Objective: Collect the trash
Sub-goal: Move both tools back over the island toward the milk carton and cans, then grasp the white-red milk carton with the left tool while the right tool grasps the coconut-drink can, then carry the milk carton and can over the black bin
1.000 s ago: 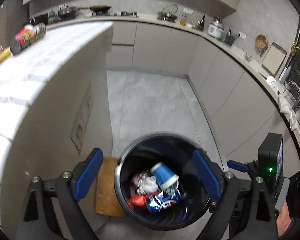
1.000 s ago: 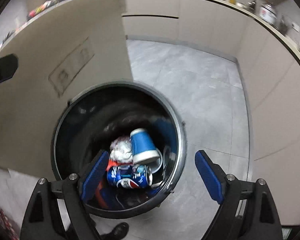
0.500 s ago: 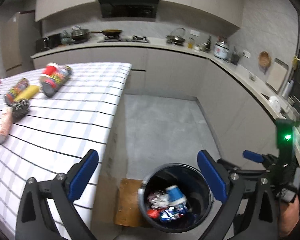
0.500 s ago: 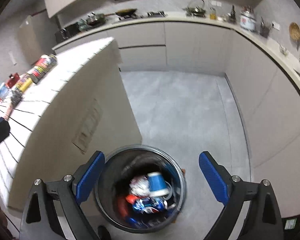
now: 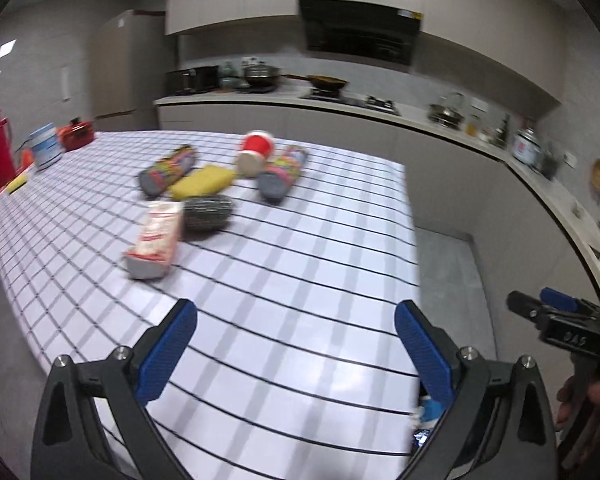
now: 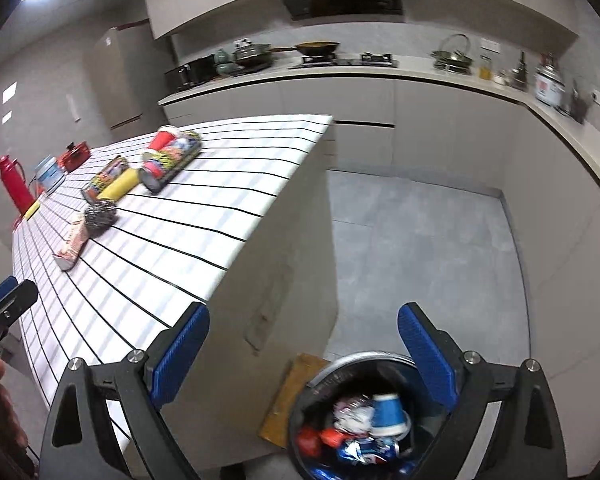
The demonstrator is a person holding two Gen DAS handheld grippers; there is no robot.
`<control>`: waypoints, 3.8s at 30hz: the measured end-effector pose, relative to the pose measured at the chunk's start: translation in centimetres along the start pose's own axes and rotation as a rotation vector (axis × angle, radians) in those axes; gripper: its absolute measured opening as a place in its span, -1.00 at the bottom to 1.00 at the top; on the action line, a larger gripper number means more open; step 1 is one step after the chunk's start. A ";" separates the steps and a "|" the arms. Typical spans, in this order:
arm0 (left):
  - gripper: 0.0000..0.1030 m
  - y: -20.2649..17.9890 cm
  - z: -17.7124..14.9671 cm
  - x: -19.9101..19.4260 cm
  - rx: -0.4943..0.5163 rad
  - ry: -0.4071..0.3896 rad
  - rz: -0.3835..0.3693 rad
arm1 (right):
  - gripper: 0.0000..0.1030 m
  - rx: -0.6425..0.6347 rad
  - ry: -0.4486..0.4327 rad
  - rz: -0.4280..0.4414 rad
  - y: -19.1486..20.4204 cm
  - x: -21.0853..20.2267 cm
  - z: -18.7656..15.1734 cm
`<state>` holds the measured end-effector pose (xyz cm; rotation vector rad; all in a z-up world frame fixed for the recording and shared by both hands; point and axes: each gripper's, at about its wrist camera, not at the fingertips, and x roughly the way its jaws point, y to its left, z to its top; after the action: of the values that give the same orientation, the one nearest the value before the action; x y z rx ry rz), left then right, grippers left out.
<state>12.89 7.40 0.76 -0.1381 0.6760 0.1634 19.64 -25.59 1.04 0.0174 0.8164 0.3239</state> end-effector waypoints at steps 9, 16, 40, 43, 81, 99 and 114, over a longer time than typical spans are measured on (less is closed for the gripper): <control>0.93 10.1 1.7 4.7 -0.074 0.031 0.044 | 0.88 -0.054 0.012 0.009 8.7 3.6 3.3; 0.89 14.3 3.3 9.2 -0.072 0.084 0.007 | 0.88 -0.063 0.020 -0.003 15.0 7.6 5.8; 0.42 22.6 6.7 17.3 -0.086 0.202 0.011 | 0.88 -0.029 0.052 -0.038 22.5 17.9 12.1; 0.42 23.5 7.2 17.9 -0.080 0.203 0.021 | 0.88 0.013 0.049 -0.027 22.6 19.9 14.1; 0.10 23.1 7.4 16.1 -0.058 0.138 -0.053 | 0.07 0.001 0.113 0.033 22.4 19.0 12.6; 0.10 15.1 7.5 9.3 0.014 0.048 -0.118 | 0.07 0.022 0.058 0.035 17.7 10.0 8.7; 0.10 7.6 5.6 5.0 0.076 0.024 -0.192 | 0.07 0.059 0.022 -0.012 11.8 2.8 5.1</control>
<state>18.69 16.42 1.34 -0.1314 0.6884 -0.0486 21.86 -12.94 4.20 0.0647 0.8470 0.2893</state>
